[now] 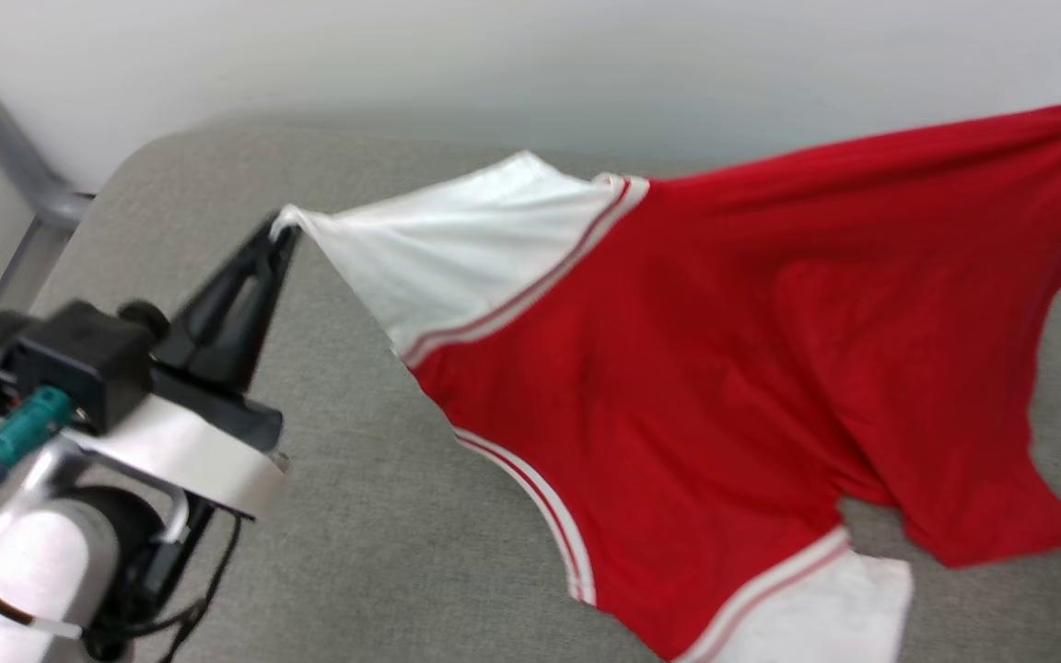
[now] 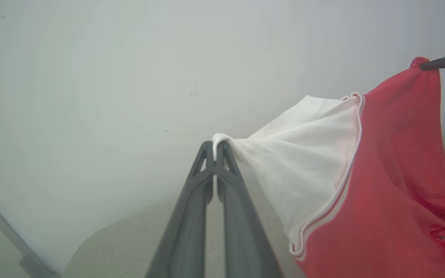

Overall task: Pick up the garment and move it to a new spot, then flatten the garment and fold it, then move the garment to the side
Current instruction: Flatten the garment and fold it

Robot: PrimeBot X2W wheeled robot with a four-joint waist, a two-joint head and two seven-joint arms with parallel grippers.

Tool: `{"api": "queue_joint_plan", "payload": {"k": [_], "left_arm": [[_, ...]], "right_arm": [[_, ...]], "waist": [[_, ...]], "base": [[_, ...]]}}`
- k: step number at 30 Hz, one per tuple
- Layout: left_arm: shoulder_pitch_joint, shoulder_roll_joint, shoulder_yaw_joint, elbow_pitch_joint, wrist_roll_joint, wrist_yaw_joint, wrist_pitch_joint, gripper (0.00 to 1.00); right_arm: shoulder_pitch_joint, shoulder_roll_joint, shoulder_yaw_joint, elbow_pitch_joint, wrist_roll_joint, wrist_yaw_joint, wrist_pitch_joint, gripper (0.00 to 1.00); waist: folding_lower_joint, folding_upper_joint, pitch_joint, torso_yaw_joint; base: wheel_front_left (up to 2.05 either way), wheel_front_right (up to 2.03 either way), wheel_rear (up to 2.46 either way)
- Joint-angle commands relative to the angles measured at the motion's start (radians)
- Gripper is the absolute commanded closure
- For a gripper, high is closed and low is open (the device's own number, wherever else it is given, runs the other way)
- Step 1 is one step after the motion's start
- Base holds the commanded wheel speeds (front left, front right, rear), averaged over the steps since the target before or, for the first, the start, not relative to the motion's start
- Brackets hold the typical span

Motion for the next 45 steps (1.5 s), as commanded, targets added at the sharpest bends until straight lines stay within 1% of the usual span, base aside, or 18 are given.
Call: {"api": "queue_joint_plan", "payload": {"k": [1,6,14,18,23,26,29,32,36,40,42,43,44,45], "left_arm": [[-0.026,0.011,0.015,-0.005,-0.004,0.006,0.007,1.0],[-0.106,0.032,0.08,-0.03,-0.022,0.021,0.023,1.0],[-0.239,0.078,0.156,-0.046,0.002,0.042,0.034,1.0],[-0.31,0.1,0.177,-0.037,0.028,0.044,0.031,1.0],[-0.407,0.122,0.195,-0.022,0.053,0.034,0.019,1.0],[-0.47,0.147,0.203,0.0,0.061,0.014,0.019,1.0],[-0.545,0.164,0.198,0.034,0.067,-0.016,0.016,1.0],[-0.636,0.186,0.185,0.078,0.076,-0.057,0.025,1.0],[-0.773,0.209,0.157,0.167,0.1,-0.115,0.029,1.0],[-0.937,0.208,0.113,0.272,0.137,-0.169,0.026,1.0],[-1.047,0.19,0.085,0.324,0.152,-0.189,0.022,1.0],[-1.047,0.19,0.085,0.324,0.152,-0.189,0.022,1.0],[-1.165,0.174,0.056,0.391,0.181,-0.202,0.01,1.0],[-1.224,0.163,0.044,0.428,0.194,-0.207,0.002,1.0]], "right_arm": [[-0.006,0.003,-0.004,-0.015,0.001,-0.002,-0.006,1.0],[-0.004,0.032,-0.024,-0.095,0.001,-0.002,-0.018,1.0],[-0.001,0.085,-0.065,-0.24,-0.007,-0.002,-0.013,1.0],[-0.007,0.118,-0.089,-0.31,-0.008,-0.002,-0.003,1.0],[-0.022,0.152,-0.119,-0.392,-0.023,-0.002,-0.004,1.0],[-0.042,0.168,-0.14,-0.427,-0.037,-0.002,-0.007,1.0],[-0.077,0.179,-0.159,-0.444,-0.058,-0.002,-0.017,1.0],[-0.131,0.185,-0.174,-0.444,-0.081,-0.002,-0.027,1.0],[-0.22,0.184,-0.187,-0.407,-0.144,-0.002,-0.052,1.0],[-0.345,0.189,-0.193,-0.342,-0.189,-0.002,-0.091,1.0],[-0.428,0.197,-0.205,-0.303,-0.216,-0.002,-0.115,1.0],[-0.428,0.197,-0.205,-0.303,-0.216,-0.002,-0.115,1.0],[-0.506,0.214,-0.205,-0.252,-0.247,-0.002,-0.146,1.0],[-0.548,0.22,-0.205,-0.226,-0.268,-0.002,-0.162,1.0]], "waist": [[0.0,0.0,-0.03,-0.036],[0.0,0.0,-0.052,-0.085],[0.0,0.0,-0.058,-0.136],[0.0,0.0,-0.044,-0.152],[0.0,0.0,-0.001,-0.164],[0.0,0.0,0.041,-0.168],[0.0,0.0,0.093,-0.168],[0.0,0.0,0.16,-0.168],[0.0,0.0,0.258,-0.165],[0.0,0.0,0.357,-0.16],[0.0,0.0,0.41,-0.153],[0.0,0.0,0.41,-0.153],[0.0,0.0,0.458,-0.15],[0.0,0.0,0.48,-0.149]], "base": [[0.0,0.0,0.0],[0.0,0.0,0.0],[0.0,0.0,0.0],[0.0,0.0,0.0],[0.0,0.0,0.0],[0.0,0.0,0.0],[0.0,0.0,0.0],[0.0,0.0,0.0],[0.0,0.0,0.0],[0.0,0.0,0.0],[0.0,0.0,0.0],[0.0,0.0,0.0],[0.0,0.0,0.0],[0.0,0.0,0.0]]}}
